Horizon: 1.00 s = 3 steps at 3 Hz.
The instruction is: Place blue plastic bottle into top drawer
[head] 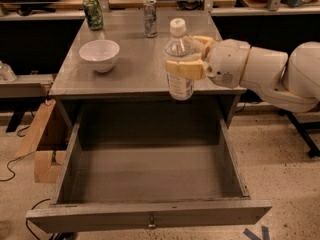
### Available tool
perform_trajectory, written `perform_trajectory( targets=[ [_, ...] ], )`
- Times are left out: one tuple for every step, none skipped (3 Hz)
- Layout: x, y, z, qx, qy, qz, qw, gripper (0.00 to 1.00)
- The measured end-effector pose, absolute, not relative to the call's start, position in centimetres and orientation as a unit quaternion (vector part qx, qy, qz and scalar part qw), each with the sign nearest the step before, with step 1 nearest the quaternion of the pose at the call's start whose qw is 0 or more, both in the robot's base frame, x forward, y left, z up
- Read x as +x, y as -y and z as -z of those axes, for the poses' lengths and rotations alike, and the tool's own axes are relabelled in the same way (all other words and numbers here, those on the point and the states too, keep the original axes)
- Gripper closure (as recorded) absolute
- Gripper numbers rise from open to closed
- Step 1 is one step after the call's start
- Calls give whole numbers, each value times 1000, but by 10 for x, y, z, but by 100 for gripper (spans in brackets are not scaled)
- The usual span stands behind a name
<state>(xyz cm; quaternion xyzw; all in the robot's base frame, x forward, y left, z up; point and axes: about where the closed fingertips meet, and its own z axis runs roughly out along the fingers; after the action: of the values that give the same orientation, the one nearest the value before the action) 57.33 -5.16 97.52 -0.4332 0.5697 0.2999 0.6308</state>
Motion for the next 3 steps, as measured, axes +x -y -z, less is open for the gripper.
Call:
perform_trajectory(
  targets=[
    [539, 27, -913, -413, -579, -350, 610, 100],
    [519, -9, -851, -429, -566, -395, 583, 100],
    [519, -9, -851, -429, -566, -395, 583, 100]
  ],
)
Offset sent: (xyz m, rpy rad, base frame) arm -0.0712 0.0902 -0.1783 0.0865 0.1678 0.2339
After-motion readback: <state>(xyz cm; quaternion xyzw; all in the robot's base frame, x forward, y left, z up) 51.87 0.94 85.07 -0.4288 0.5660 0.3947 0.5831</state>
